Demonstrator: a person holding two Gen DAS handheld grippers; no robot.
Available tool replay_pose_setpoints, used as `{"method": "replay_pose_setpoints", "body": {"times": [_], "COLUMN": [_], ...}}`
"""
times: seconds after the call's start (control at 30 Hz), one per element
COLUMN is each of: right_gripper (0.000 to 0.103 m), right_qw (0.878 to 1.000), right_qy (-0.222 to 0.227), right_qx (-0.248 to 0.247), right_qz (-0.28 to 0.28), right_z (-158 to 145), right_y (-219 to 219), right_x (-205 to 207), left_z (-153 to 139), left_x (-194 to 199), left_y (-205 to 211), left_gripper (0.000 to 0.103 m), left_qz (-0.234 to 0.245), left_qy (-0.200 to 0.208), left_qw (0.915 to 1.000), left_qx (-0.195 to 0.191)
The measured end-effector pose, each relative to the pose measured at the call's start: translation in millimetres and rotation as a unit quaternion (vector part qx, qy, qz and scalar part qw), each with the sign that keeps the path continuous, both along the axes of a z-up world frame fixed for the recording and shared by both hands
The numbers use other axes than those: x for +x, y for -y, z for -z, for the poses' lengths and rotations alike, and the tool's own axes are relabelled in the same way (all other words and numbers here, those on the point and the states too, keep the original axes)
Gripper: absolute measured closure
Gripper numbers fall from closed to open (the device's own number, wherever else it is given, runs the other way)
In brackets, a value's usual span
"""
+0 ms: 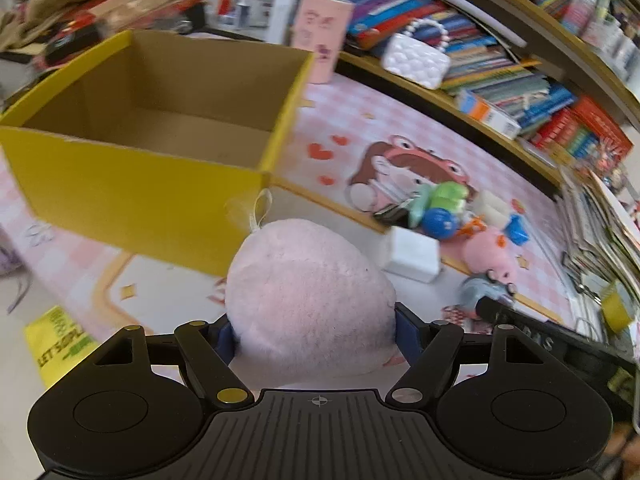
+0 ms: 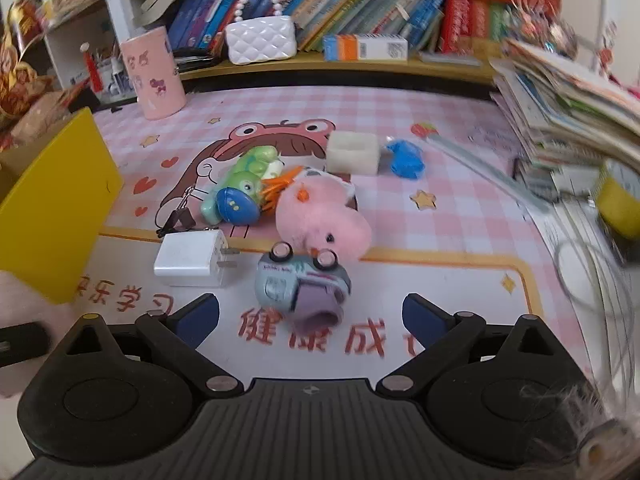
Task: Organize objects
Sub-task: 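Grasp the pink plush pig with the left tool while the right tool grasps the toy truck, then carry the pink pig and toy truck toward the yellow box with both tools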
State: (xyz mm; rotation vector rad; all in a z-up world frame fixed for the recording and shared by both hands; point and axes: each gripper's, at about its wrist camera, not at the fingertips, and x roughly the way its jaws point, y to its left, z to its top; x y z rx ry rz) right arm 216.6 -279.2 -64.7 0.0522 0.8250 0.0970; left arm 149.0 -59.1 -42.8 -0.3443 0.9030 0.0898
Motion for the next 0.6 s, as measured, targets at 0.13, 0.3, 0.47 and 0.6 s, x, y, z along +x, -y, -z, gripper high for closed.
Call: {"method": "replay_pose_setpoints", "body": {"times": [0.13,0.3,0.47,0.6], "right_gripper": [0.008,0.020,0.042,0.042], "right_qw": [1.000,0.999,0.999,1.000], "right_qy": [0.000,-0.023,-0.032,-0.025], "right_qx": [-0.014,-0.017,-0.006,0.007], "right_qz": [0.010,0.016,0.010,0.015], "right_z": [10,24,29,23], "right_y": [-5,-6,-4,0], "right_x": [17,32,35,27], "left_z": [-5,-10,-10,-9], "left_x": [-10,-20,-26,-31], "left_y": [-4,-2,-4,-5], "left_gripper": [0.027,0.027,0.027,0.027], "left_qz": [-0.006,-0.003,-0.003,0.000], "left_qy": [0.004,0.010,0.012,0.015], "left_qw": [0.9999,0.9997,0.9997,0.9997], "left_qx": [0.010,0.023,0.021,0.017]}}
